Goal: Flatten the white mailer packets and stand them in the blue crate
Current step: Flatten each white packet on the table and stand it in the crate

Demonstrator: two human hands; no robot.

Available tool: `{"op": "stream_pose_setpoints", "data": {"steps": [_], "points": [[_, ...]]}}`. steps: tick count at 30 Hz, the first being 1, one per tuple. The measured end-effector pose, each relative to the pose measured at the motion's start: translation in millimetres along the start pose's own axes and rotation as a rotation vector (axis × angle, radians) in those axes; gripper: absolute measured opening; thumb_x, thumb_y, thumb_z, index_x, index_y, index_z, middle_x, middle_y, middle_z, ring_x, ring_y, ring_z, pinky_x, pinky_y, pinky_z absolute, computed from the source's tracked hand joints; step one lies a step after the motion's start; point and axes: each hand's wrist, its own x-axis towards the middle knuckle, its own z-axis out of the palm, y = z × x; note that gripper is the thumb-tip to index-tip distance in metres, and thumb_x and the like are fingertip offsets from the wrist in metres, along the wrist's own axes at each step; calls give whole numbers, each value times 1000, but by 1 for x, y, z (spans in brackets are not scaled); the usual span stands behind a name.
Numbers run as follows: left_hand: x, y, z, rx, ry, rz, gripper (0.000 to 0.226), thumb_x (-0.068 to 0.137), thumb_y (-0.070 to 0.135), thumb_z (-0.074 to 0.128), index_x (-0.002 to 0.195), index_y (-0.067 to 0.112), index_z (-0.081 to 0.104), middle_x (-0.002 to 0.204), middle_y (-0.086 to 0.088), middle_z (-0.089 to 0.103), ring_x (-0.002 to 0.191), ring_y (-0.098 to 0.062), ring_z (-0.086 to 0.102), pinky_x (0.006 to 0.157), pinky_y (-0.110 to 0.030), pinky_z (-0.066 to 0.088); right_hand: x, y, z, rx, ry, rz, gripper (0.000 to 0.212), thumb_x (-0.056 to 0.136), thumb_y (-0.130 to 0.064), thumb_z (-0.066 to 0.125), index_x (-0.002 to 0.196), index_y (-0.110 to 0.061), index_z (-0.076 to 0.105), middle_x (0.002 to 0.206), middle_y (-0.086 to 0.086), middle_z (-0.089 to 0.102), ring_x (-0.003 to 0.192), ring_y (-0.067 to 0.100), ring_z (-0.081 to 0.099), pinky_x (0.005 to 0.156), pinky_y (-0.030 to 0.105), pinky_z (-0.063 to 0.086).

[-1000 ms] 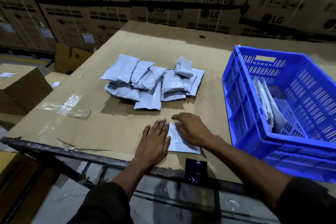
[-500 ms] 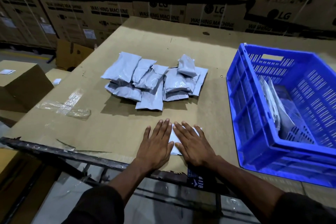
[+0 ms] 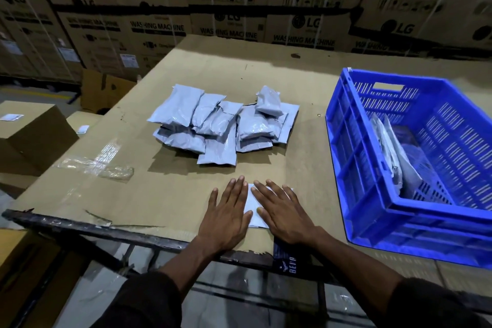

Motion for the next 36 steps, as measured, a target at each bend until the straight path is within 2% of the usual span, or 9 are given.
{"op": "stream_pose_setpoints", "data": {"steps": [5, 8, 10, 14, 20, 24, 27, 32, 36], "points": [[4, 1, 2, -10, -57, 3, 68, 100, 47, 27, 158, 12, 37, 168, -5, 28, 153, -24, 32, 113, -62, 39, -2, 0, 2, -3, 13, 10, 56, 106, -50, 11, 160, -33, 9, 167, -14, 5, 154, 13, 3, 121, 42, 4], [7, 0, 1, -18, -146, 24, 82, 93, 53, -4, 165, 16, 6, 173, 0, -5, 159, -20, -2, 124, -62, 10, -1, 2, 1, 3, -17, 2, 59, 105, -52, 8, 160, -32, 11, 167, -13, 7, 154, 15, 4, 122, 45, 7], [6, 0, -6, -21, -195, 12, 88, 85, 55, -16, 164, 19, -7, 171, 3, -19, 157, -17, -16, 125, -57, -3, -1, 2, 0, 10, -33, -18, 61, 103, -54, 5, 160, -32, 11, 167, -12, 6, 154, 16, 2, 122, 46, 6], [5, 1, -6, -30, -189, -6, 89, 83, 56, -17, 164, 19, -10, 170, 3, -24, 156, -16, -20, 124, -58, -4, -4, -1, -1, -35, -20, -12, 61, 103, -54, 3, 160, -33, 12, 167, -10, 6, 154, 20, 5, 121, 48, 8], [4, 1, -9, -35, -225, 3, 91, 80, 58, -20, 163, 20, -14, 169, 4, -27, 156, -15, -22, 123, -58, -6, -8, -5, -3, -24, -24, 35, 56, 105, -51, 13, 159, -37, 13, 167, -12, 9, 152, 22, 13, 119, 53, 14], [5, -1, -13, -43, -221, 5, 91, 80, 59, -19, 163, 22, -13, 169, 6, -27, 156, -15, -21, 123, -58, -6, -10, -2, -8, 26, -89, 13, 63, 100, -60, 17, 158, -37, 11, 168, -9, 3, 153, 23, 4, 120, 51, 6], [1, 0, -7, -69, -165, -6, 85, 87, 61, -12, 163, 23, -12, 169, 6, -25, 157, -16, -18, 125, -58, -2, -17, 0, -7, 52, -41, 42, 60, 99, -58, 25, 156, -37, 24, 166, -6, 15, 150, 24, 18, 118, 49, 15], [-14, -11, 7, -184, 88, 165, 86, 98, 64, 40, 166, 21, 8, 173, 0, -3, 159, -17, -5, 125, -42, 7, -10, -1, -15, 96, 35, 82, 56, 100, -55, 27, 149, -32, 41, 158, -5, 35, 137, 23, 39, 108, 45, 32], [-10, -11, 10, -261, 206, 157, 69, 94, 29, 62, 157, 15, 36, 169, -14, 21, 153, -37, 23, 120, -53, 32, -10, -3, -18, 229, 94, 97, 52, 102, -52, 29, 148, -31, 42, 153, -6, 43, 130, 23, 46, 104, 44, 38]]}}
